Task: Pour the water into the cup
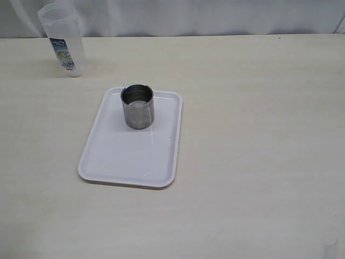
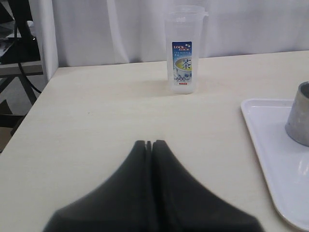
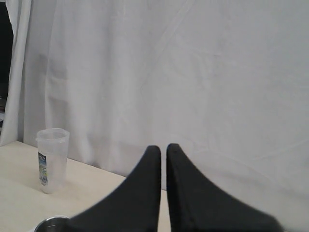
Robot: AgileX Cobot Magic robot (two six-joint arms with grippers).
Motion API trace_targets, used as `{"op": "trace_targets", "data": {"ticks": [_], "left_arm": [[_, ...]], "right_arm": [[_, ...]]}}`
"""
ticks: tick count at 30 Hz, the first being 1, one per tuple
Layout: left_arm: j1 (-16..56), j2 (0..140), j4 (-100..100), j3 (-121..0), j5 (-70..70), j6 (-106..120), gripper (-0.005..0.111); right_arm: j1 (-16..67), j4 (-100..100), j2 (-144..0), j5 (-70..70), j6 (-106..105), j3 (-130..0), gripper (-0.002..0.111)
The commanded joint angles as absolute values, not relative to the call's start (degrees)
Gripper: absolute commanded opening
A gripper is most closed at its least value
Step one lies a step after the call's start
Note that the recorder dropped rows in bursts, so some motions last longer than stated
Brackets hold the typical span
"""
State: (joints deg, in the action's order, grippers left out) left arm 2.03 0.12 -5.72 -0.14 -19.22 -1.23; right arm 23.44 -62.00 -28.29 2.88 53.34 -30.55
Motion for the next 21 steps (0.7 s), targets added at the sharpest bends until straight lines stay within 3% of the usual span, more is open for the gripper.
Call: {"op": "trace_targets", "data": {"ticks": [1, 14, 21], "left_arm": [[2.04, 0.00, -5.33, 0.00, -18.57, -1.39, 0.000], [2.04, 0.00, -5.33, 0.00, -18.57, -1.39, 0.000], [2.04, 0.00, -5.33, 0.00, -18.57, -1.39, 0.000]], "right_arm": [[23.43, -62.66, -28.10, 3.36, 53.13, -30.47, 0.004], [23.43, -61.16, -26.95, 3.35, 53.11, -28.43, 0.004], [23.43, -51.53, -24.40, 3.15, 41.30, -22.49, 0.004]]}}
